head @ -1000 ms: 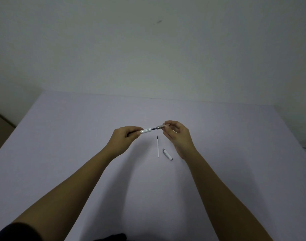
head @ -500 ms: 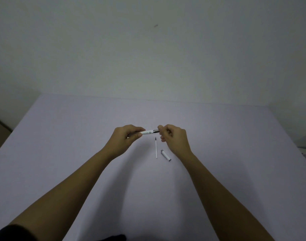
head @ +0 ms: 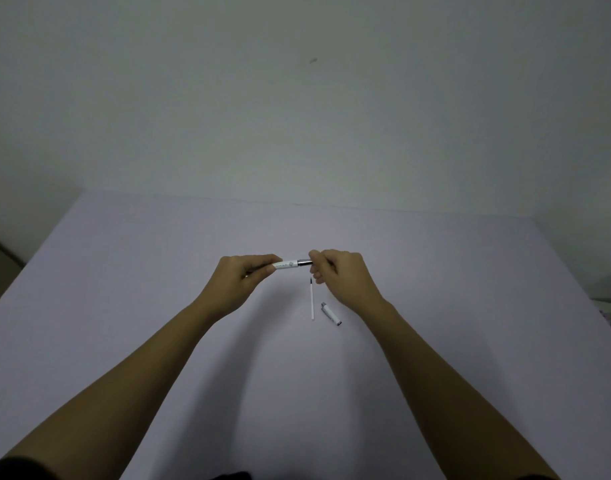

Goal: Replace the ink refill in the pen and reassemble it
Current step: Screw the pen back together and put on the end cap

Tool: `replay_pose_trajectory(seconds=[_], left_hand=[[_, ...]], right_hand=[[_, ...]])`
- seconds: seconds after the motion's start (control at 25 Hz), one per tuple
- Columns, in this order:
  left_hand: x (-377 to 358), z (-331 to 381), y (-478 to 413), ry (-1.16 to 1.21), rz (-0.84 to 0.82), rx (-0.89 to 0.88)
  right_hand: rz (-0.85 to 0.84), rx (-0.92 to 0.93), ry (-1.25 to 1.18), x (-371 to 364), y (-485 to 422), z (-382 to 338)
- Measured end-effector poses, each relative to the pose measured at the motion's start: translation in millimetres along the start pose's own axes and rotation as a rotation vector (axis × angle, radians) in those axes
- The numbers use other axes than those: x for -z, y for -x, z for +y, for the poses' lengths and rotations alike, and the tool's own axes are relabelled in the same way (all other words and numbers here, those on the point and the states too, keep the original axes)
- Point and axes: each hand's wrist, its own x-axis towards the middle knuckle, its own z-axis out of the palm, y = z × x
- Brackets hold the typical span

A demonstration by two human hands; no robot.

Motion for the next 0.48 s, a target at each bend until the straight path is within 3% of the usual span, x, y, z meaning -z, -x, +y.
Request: replay_pose_trajectory(seconds=[0.24, 0.48], left_hand=[[4.3, 2.4, 0.8, -0.046, 0.054, -0.009], [2.1, 4.3, 2.1, -0.041, 0.054, -0.036]], right_hand=[[0.001, 0.097, -0.061, 0.4, 1.8, -2.6], [-0.002, 0.073, 0.003, 1.3, 0.2, -2.5]])
